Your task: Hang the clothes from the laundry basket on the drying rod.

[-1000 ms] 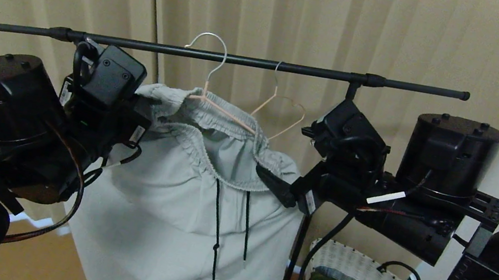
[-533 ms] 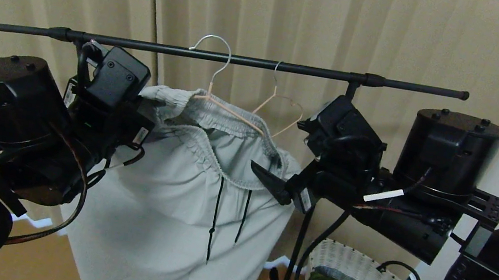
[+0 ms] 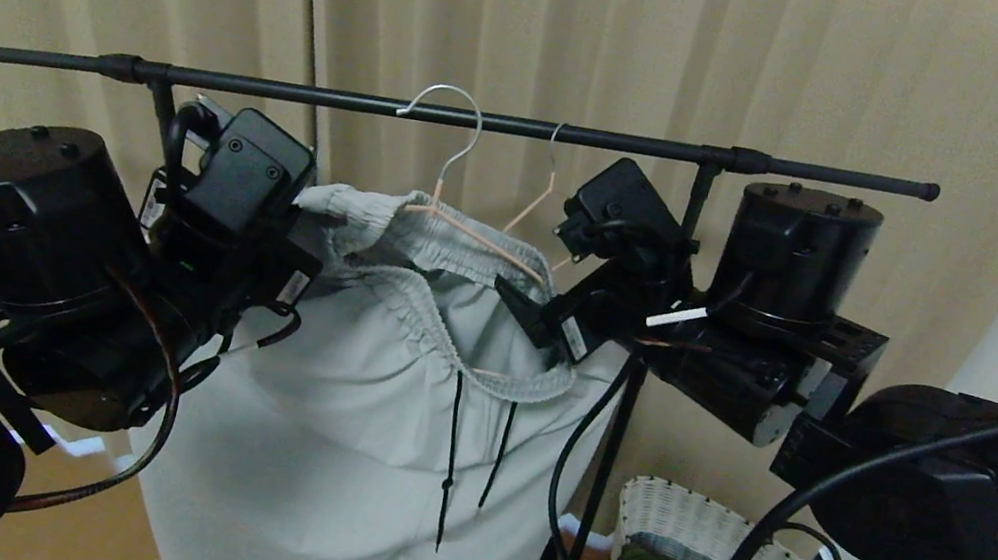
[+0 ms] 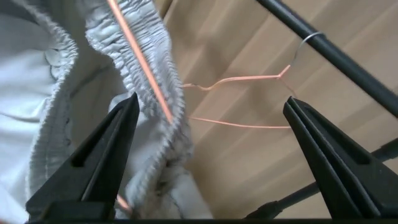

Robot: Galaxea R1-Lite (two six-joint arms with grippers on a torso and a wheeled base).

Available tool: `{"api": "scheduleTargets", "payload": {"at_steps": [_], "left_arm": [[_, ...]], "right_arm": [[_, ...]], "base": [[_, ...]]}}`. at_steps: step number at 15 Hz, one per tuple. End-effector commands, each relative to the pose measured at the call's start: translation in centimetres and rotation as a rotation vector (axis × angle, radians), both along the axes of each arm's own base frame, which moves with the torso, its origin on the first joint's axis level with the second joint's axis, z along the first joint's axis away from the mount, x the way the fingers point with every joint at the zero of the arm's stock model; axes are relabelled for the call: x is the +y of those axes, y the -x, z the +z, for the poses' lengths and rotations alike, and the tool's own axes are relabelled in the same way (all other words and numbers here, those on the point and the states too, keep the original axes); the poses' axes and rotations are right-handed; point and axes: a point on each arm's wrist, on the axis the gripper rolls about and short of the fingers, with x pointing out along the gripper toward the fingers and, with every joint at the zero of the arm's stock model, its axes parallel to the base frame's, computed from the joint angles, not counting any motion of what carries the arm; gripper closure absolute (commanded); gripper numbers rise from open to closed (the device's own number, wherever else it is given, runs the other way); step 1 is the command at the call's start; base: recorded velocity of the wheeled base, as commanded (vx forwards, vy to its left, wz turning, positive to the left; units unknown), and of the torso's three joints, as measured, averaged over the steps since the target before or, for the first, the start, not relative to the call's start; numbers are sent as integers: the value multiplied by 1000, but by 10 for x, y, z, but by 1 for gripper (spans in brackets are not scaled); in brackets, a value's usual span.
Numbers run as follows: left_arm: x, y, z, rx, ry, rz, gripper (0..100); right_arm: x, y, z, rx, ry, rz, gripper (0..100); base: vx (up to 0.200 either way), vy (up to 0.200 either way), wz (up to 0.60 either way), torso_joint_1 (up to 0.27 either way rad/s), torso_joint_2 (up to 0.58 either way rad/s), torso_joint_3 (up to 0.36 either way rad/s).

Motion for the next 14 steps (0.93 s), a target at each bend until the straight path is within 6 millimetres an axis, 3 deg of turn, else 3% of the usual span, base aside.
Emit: {"api": "scheduleTargets", "payload": {"at_steps": [1, 9, 10, 14], "left_arm": [[-4, 4, 1, -5, 3, -20, 100], [-14, 16, 2, -4, 22, -85, 100], [-16, 19, 3, -7, 27, -98, 100], [-16, 24, 3, -7, 27, -109, 100]], "right_arm": [[2, -11, -8, 13, 11, -14, 0], [1, -15, -11, 16, 12, -25, 0], [1, -15, -11, 16, 12, -25, 100], [0, -15, -11, 13, 10, -25, 100]], "base": [[0, 0, 0, 0, 0, 0], [0, 0, 0, 0, 0, 0], [0, 0, 0, 0, 0, 0], [0, 0, 0, 0, 0, 0]]}}
